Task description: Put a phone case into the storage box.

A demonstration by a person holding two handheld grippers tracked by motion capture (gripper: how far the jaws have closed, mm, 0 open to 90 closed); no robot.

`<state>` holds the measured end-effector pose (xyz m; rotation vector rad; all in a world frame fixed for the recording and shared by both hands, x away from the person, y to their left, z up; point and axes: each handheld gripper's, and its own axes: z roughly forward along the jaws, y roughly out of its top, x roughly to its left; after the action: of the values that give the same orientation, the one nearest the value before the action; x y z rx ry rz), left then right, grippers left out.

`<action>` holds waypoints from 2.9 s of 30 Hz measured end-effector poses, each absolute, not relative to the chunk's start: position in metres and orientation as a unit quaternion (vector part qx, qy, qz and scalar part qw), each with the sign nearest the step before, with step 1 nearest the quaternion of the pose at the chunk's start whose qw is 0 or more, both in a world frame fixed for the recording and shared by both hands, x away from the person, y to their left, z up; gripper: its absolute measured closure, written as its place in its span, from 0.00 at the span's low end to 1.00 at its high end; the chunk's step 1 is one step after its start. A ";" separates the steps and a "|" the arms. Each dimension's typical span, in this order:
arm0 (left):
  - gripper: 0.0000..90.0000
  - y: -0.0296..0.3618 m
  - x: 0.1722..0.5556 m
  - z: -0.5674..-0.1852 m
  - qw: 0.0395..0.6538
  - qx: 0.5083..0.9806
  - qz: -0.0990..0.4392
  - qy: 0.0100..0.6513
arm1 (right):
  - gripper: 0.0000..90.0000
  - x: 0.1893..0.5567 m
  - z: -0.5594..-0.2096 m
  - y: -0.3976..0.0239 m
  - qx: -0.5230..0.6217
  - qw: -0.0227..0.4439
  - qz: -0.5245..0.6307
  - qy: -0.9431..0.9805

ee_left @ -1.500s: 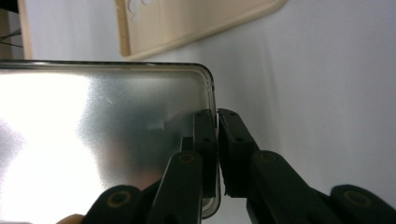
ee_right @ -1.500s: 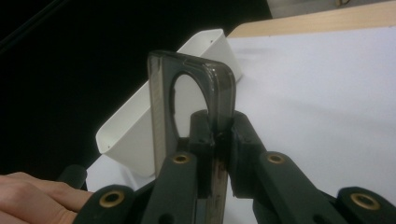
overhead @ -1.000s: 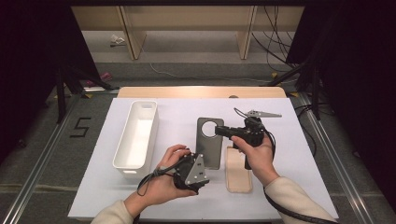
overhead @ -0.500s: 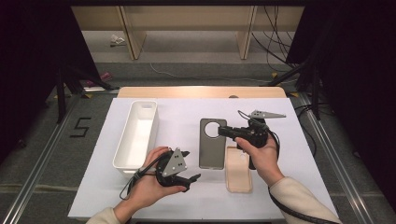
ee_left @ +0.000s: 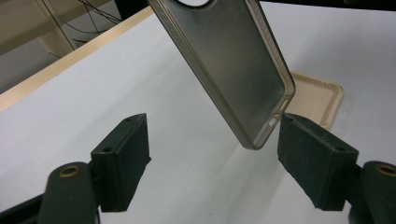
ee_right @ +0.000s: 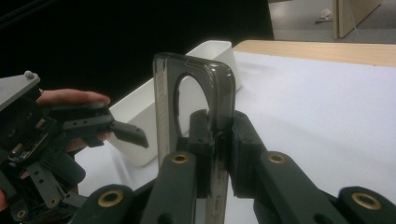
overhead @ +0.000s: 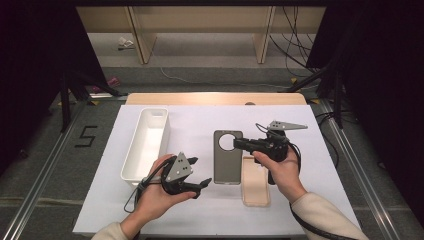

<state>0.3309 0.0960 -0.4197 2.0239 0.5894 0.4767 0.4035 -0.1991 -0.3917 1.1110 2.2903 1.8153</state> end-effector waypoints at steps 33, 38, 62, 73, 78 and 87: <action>0.63 0.074 0.361 -0.375 0.536 0.750 0.195 0.335 | 0.91 0.394 -0.392 -0.191 0.346 0.011 0.578 0.739; 0.73 0.072 0.361 -0.374 0.540 0.742 0.194 0.347 | 0.91 0.394 -0.392 -0.191 0.347 0.014 0.577 0.739; 0.93 0.069 0.362 -0.375 0.547 0.708 0.189 0.405 | 0.90 0.393 -0.393 -0.188 0.343 0.023 0.573 0.744; 0.94 0.064 0.360 -0.374 0.539 0.702 0.203 0.420 | 0.90 0.393 -0.395 -0.186 0.345 0.035 0.571 0.744; 0.95 0.062 0.359 -0.373 0.538 0.705 0.214 0.409 | 0.89 0.393 -0.395 -0.186 0.348 0.037 0.570 0.743; 0.95 0.067 0.361 -0.372 0.533 0.707 0.231 0.404 | 0.71 0.393 -0.393 -0.187 0.345 0.062 0.567 0.745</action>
<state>0.3611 0.0666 -0.3722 1.6853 0.9635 0.5508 0.3933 -0.1868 -0.3931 1.0448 2.2540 1.7142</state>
